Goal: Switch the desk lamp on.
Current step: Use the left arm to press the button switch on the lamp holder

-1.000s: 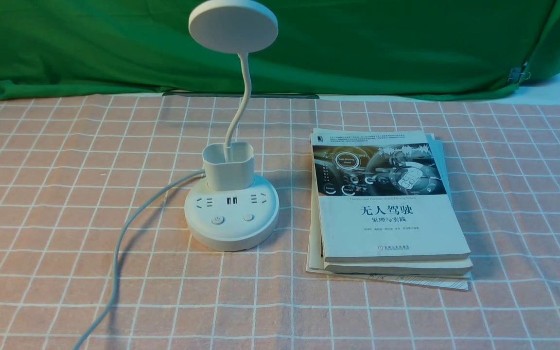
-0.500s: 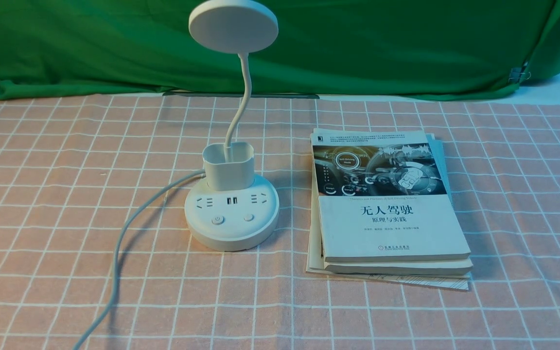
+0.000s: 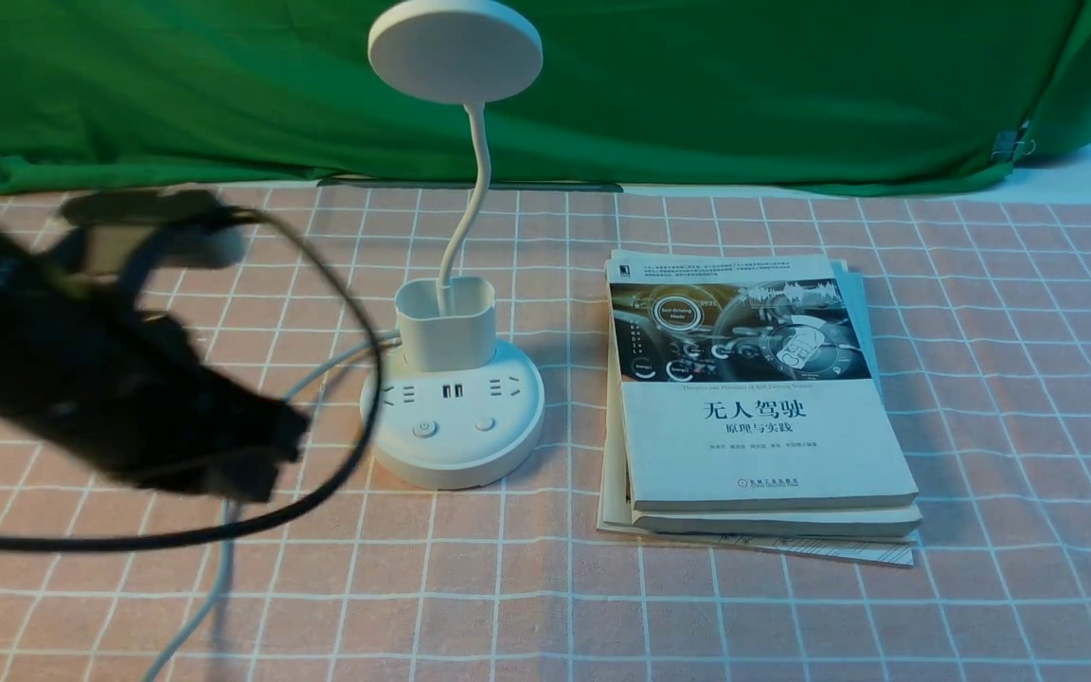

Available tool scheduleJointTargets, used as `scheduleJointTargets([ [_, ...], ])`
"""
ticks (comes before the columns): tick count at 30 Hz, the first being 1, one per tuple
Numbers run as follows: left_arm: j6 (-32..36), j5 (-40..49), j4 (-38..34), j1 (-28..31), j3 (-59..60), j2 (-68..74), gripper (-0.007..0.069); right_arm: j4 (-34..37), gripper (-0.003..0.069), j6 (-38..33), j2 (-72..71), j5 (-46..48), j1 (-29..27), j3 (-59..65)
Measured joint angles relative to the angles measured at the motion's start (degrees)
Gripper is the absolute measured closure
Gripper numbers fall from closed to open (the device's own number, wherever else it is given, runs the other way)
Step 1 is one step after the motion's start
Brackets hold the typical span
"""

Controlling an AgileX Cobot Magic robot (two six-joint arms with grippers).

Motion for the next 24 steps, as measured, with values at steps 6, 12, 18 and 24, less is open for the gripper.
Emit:
scheduleJointTargets([
  [6,-0.3,-7.1,-0.2,-5.1,-6.8,11.9,0.0603,0.0,0.0418,0.0,0.0,0.0,0.0,0.0],
  [12,-0.4,-6.7,-0.1,-7.3,-16.3,23.3,0.0603,0.0,0.0418,0.0,0.0,0.0,0.0,0.0],
  [18,-0.4,-8.1,1.3,-7.6,-21.1,30.2,0.0603,0.0,0.0418,0.0,0.0,0.0,0.0,0.0],
  [24,-1.4,-12.0,1.7,-7.6,-21.9,34.7,0.0603,0.0,0.0418,0.0,0.0,-0.1,0.0,0.0],
])
